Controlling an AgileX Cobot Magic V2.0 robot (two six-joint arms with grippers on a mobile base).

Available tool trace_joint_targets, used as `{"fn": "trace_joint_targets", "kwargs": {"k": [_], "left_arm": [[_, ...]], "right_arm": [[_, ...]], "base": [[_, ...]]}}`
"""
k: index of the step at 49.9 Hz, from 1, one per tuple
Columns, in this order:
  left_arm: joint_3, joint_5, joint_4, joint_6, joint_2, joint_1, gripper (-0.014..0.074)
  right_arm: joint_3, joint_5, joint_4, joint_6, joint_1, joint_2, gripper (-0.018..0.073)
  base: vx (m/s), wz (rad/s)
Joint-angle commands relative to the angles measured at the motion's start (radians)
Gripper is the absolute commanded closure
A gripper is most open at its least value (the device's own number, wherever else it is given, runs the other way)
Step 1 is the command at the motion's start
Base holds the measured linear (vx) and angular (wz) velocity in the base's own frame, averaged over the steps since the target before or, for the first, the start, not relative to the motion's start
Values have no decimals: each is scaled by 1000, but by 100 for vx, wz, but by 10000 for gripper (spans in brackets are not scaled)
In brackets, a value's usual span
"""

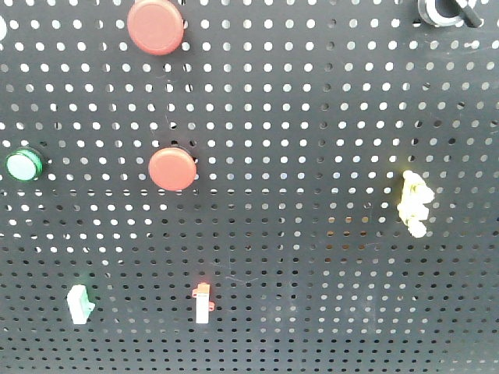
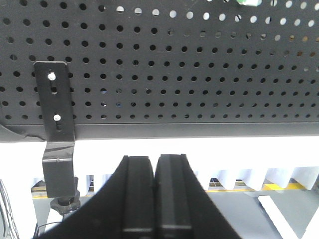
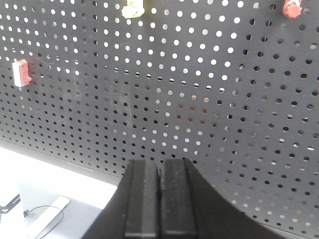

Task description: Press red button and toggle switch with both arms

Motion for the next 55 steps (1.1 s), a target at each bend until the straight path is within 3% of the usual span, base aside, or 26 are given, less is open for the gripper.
{"fn": "trace_joint_targets", "kwargs": {"k": [1, 28, 31, 32, 33, 38, 44, 52, 55], "left_arm": [[34, -77, -10, -9, -17, 3, 594], [34, -77, -10, -9, -17, 3, 594], [34, -77, -10, -9, -17, 3, 594], [34, -77, -10, -9, -17, 3, 594], [34, -77, -10, -9, -17, 3, 594], [34, -77, -10, -9, -17, 3, 594], [34, -77, -10, -9, -17, 3, 594], [34, -77, -10, -9, -17, 3, 594], [34, -77, -10, -9, -17, 3, 594]], "right_arm": [[-24, -81, -2, 0, -4, 23, 562], [-17, -93, -10, -6, -4, 23, 562], [16, -150, 4, 8, -4, 23, 562], [164, -362, 18, 55, -4, 23, 562], [211, -417, 8, 62, -6, 23, 562], [340, -560, -52, 70, -8, 23, 562], [467, -653, -72, 77, -79, 23, 562], [569, -720, -58, 190, -222, 16, 562], [568, -678, -61, 215, -247, 2, 562]], "base": [[0, 0], [0, 0], [0, 0], [0, 0], [0, 0], [0, 0], [0, 0], [0, 0], [0, 0]]}}
